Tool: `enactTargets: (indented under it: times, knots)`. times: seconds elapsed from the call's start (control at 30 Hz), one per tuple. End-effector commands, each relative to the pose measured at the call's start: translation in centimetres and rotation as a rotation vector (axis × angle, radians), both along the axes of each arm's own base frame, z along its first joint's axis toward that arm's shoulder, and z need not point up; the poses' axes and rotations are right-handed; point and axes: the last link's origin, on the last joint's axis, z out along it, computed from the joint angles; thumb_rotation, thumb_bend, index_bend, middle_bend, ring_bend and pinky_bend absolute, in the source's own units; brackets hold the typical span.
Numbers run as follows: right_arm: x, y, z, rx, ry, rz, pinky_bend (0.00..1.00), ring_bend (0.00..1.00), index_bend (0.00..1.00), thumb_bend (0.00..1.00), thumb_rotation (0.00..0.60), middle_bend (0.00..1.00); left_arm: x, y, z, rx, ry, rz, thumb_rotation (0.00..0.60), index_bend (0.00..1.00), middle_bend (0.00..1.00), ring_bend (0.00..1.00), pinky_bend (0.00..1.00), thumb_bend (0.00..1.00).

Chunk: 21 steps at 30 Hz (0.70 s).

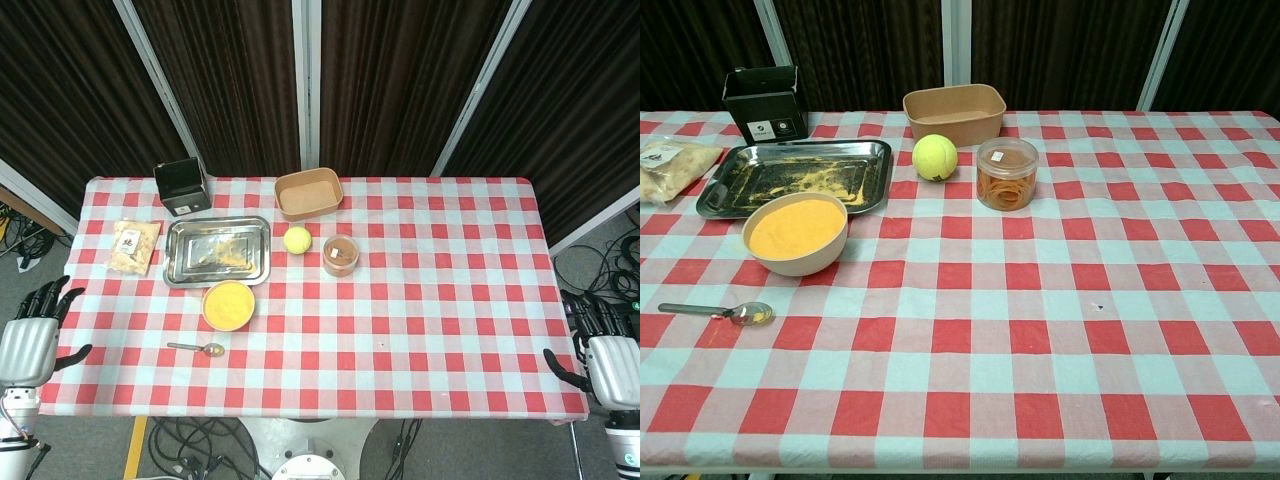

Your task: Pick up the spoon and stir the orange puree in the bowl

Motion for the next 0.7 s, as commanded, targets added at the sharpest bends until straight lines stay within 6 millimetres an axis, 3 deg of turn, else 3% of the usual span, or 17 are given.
enactTargets:
  times: [0.03,0.43,0.53,0.7]
  knots:
    - [0.1,-0.4,0.0,0.012,0.005,0.007,0.09,0.0,0.0,0.24,0.6,0.11,0.0,-0.1,0.0,-0.002,0.0,0.007,0.6,0.24,0.17,0.12,0.16,0.11]
    - [0.4,-0.6,0.4,0.001,0.003,0.039,0.09,0.0,0.0,0.24,0.6,0.12,0.3,-0.3,-0.1,-0.013,-0.017,0.004,0.6,0.25,0.17,0.12,0.16,0.11]
    - [0.3,-0.7,0.6,-0.01,0.016,0.037,0.08,0.0,0.0,0.24,0.6,0.12,0.4,0.5,-0.8,-0.049,-0.005,-0.022,0.6,0.31,0.31,0.2,0.19,0.11]
    - [0.6,-0.9,0.9,-0.018,0.028,0.051,0.08,0.0,0.0,0.24,0.6,0.13,1.0,2.7,-2.4,-0.163,0.017,-0.079,0.6,0.39,0.47,0.37,0.38,0.12]
